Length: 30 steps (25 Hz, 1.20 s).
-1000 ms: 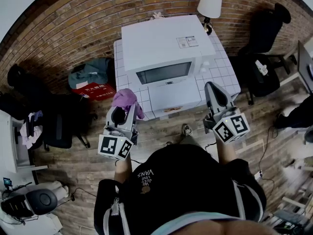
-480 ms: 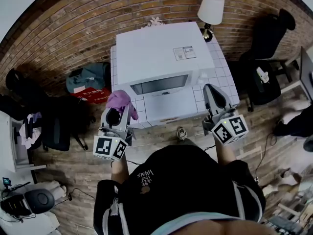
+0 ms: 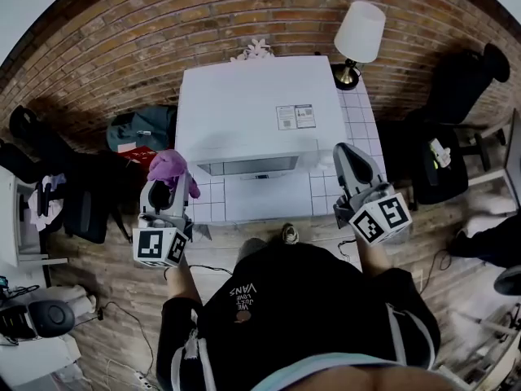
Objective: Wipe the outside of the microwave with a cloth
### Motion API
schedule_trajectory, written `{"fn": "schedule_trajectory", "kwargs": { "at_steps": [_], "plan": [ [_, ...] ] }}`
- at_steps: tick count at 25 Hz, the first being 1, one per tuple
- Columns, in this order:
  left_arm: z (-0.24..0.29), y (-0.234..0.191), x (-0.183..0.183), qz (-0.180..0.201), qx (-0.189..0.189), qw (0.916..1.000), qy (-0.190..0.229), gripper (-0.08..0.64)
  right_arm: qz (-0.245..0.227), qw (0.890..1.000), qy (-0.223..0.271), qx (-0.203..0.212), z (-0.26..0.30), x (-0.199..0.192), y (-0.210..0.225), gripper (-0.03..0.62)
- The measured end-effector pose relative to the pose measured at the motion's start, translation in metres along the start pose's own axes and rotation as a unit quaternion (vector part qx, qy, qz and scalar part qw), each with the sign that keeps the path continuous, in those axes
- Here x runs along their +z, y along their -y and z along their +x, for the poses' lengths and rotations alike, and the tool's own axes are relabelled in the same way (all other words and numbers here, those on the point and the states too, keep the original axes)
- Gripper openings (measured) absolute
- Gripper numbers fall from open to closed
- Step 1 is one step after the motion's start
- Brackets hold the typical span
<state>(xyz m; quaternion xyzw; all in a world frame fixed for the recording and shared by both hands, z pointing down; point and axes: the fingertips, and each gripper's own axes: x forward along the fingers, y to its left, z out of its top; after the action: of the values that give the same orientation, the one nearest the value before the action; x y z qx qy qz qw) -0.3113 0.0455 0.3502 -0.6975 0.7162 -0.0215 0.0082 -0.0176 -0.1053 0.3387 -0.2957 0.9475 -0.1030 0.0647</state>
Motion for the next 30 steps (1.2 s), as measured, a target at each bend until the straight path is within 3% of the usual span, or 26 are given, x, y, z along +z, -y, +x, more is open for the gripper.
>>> {"fn": "schedule_trajectory", "kwargs": {
  "at_steps": [7, 16, 18, 20, 22, 24, 27, 30],
  "plan": [
    [0.032, -0.04, 0.0, 0.076, 0.022, 0.9958, -0.046, 0.141, 0.005, 1.0, -0.009, 0.005, 0.015, -0.004, 0.024, 0.004],
    [0.114, -0.085, -0.001, 0.124, -0.04, 0.988, -0.084, 0.141, 0.007, 0.999, 0.0, -0.041, 0.032, -0.001, 0.025, 0.003],
    [0.135, -0.094, -0.002, 0.155, -0.051, 0.9819, -0.097, 0.141, 0.008, 0.999, 0.003, -0.05, 0.037, -0.001, 0.021, 0.003],
    [0.154, -0.102, -0.002, 0.222, -0.065, 0.9665, -0.111, 0.141, 0.007, 0.998, 0.005, -0.058, 0.041, -0.002, 0.017, 0.004],
    [0.173, -0.107, -0.007, 0.296, -0.087, 0.9426, -0.128, 0.141, 0.007, 0.998, 0.007, -0.067, 0.045, -0.003, 0.015, 0.003],
    [0.189, -0.111, -0.02, 0.347, -0.11, 0.9193, -0.15, 0.141, 0.008, 0.997, 0.009, -0.078, 0.047, -0.005, 0.013, 0.004],
    [0.21, -0.115, -0.036, 0.391, -0.136, 0.892, -0.182, 0.141, 0.008, 0.996, 0.01, -0.092, 0.048, -0.007, 0.013, 0.003],
    [0.231, -0.122, -0.051, 0.41, -0.148, 0.8755, -0.207, 0.141, 0.007, 0.994, 0.013, -0.106, 0.048, -0.006, 0.015, 0.003]
  ]
}}
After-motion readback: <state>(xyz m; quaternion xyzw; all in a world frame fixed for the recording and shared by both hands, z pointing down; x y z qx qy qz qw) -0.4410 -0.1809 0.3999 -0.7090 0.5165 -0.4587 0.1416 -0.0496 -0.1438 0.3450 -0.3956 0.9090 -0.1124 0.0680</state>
